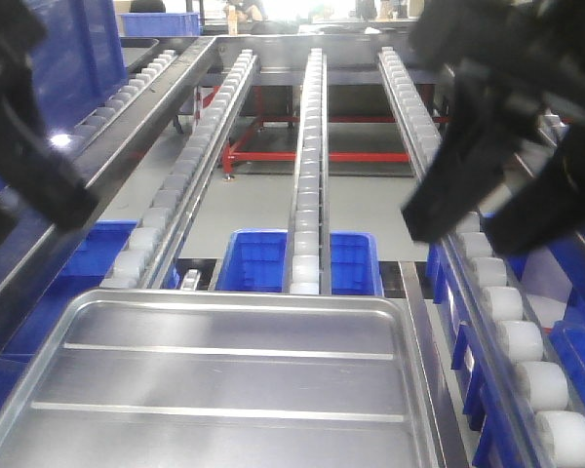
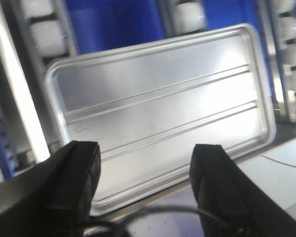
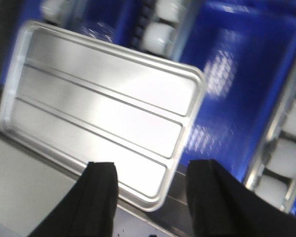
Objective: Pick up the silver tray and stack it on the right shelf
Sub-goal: 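Close both grippers on opposite short edges of the silver tray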
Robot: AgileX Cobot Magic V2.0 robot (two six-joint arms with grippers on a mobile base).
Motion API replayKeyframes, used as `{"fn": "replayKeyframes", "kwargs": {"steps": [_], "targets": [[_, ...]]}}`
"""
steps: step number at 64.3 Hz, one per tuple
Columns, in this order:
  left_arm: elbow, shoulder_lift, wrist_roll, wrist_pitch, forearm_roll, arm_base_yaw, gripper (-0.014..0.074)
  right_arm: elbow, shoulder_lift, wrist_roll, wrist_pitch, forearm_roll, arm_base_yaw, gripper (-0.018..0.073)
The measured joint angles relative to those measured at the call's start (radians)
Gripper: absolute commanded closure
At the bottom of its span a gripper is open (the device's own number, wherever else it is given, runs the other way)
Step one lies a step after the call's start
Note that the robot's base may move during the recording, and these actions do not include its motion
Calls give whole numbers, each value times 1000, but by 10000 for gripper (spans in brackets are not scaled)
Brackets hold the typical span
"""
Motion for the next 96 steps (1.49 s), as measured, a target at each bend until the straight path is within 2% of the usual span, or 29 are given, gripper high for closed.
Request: {"fn": "replayKeyframes", "kwargs": {"steps": [8,12,27,39,71,76,83,96], "targets": [[0,34,-187,47,160,1,342,-27,99,24,27,0,-15,123],[0,48,-253,58,210,-3,342,-42,145,28,27,0,-15,123],[-24,139,-326,56,259,-62,342,-79,293,70,19,0,-13,123],[-68,252,-399,58,344,-81,342,-81,358,82,2,0,-13,123],[-78,371,-413,-18,370,-81,342,-82,433,85,-38,-20,-13,131],[-78,376,-413,-27,370,-81,343,-83,433,85,-43,-22,-13,176],[-78,376,-413,-36,370,-81,367,-83,433,85,-45,-24,-13,287],[-75,376,-413,-51,370,-81,533,-84,433,85,-49,-24,-13,463]]}}
